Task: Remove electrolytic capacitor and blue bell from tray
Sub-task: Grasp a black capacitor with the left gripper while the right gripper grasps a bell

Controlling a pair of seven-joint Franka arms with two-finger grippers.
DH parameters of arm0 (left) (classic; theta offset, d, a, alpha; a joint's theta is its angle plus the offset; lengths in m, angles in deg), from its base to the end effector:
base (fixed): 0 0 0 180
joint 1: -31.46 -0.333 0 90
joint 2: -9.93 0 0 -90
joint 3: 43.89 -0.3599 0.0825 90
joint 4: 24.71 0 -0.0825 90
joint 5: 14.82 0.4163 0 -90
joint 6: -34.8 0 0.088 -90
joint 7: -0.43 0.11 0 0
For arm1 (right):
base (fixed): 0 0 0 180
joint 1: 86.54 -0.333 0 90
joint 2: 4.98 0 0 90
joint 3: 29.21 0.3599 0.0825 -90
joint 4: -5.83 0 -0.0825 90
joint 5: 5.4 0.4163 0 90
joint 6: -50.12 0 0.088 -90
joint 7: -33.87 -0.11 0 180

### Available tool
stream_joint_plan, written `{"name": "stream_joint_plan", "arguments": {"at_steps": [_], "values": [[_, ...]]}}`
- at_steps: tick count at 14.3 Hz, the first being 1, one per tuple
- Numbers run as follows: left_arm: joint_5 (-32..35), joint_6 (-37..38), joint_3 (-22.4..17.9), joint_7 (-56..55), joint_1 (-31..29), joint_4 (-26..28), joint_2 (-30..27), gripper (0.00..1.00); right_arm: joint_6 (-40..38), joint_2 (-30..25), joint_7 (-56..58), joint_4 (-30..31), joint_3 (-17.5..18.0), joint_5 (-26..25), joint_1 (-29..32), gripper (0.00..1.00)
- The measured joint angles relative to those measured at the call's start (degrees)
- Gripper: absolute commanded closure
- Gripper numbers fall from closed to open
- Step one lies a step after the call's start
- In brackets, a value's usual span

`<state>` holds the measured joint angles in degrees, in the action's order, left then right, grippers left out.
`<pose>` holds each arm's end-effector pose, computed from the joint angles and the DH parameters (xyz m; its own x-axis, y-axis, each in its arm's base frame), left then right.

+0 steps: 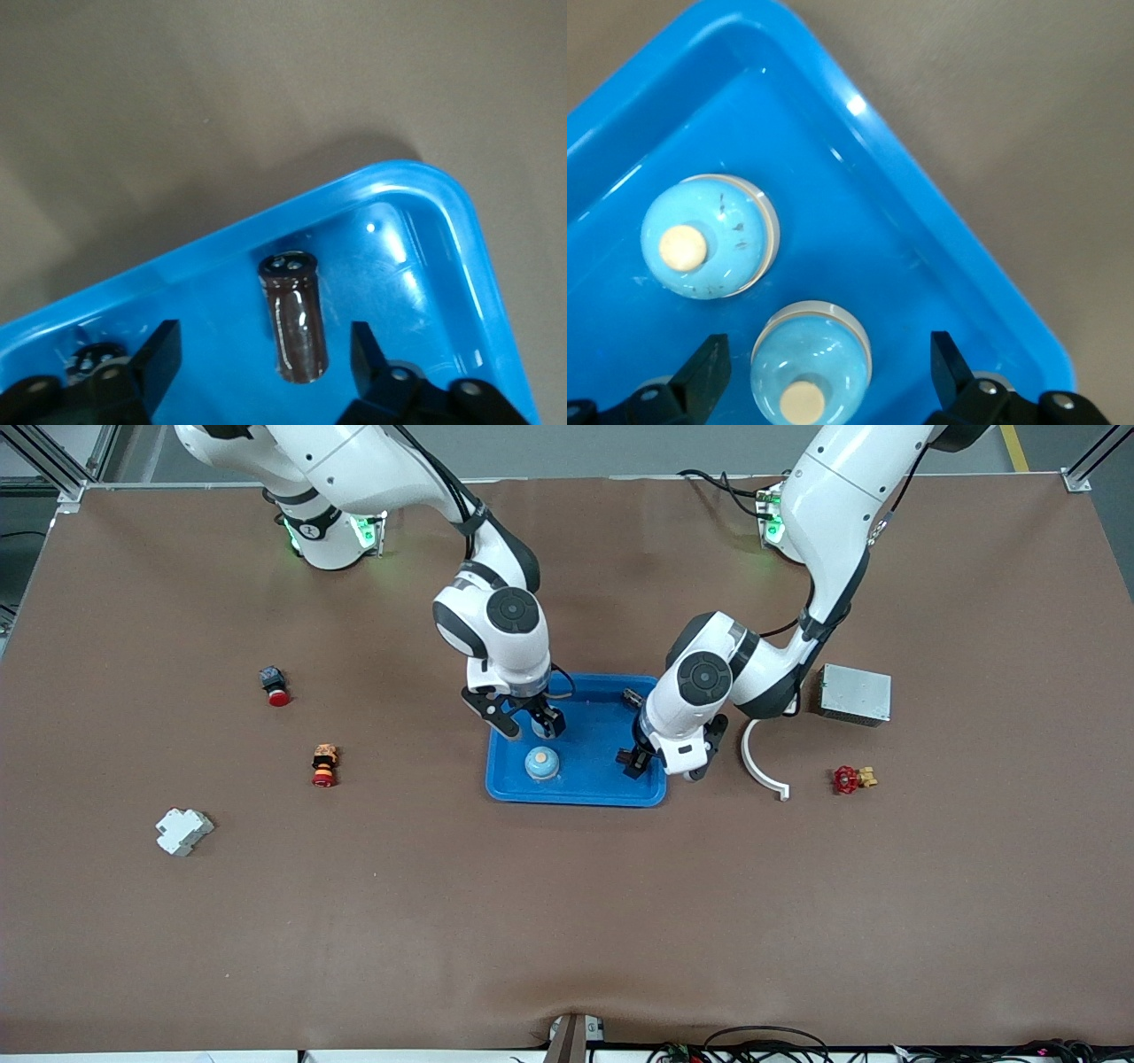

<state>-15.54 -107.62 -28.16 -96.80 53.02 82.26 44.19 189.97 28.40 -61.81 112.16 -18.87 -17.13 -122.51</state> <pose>0.5559 -0.4062 0.2164 0.4445 0.8807 -0.1639 0.8938 -0.4481 0.0159 0.4824 0.4910 0.2198 0.7406 -0.6711 0.0336 -0.6709 -0.7413 -0.0183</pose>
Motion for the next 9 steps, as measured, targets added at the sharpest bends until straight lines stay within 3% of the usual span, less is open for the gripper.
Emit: {"name": "stream_joint_plan", "arguments": {"at_steps": [2,4,6,7,8,9], "values": [[0.00,-2.59,0.00,-1.15,0.03,-0.09,1.04,0.24,0.00,1.44,-0.69,-1.32,-0.08,-0.05,-0.66,0.00],[0.00,-4.49,0.00,-1.58,0.04,-0.42,2.58,0.41,-0.01,2.40,-1.75,-2.11,-0.21,-0.21,-1.22,0.00],[0.00,-5.64,0.00,-1.59,0.05,-0.84,4.17,0.81,-0.01,3.15,-2.90,-2.77,-0.27,-1.05,-1.58,0.00],[0.00,-5.82,0.01,-1.59,0.05,-0.99,4.54,0.95,-0.01,3.36,-3.10,-2.96,-0.29,-1.20,-1.63,0.01],[0.00,-5.81,0.08,-1.59,0.06,-1.11,4.44,1.00,-0.01,3.42,-3.15,-3.05,-0.32,-1.31,-1.64,0.18],[0.00,-5.81,0.09,-1.59,0.16,-1.36,4.43,1.00,-0.02,3.42,-3.20,-3.09,-0.36,-1.44,-1.64,0.53]]}}
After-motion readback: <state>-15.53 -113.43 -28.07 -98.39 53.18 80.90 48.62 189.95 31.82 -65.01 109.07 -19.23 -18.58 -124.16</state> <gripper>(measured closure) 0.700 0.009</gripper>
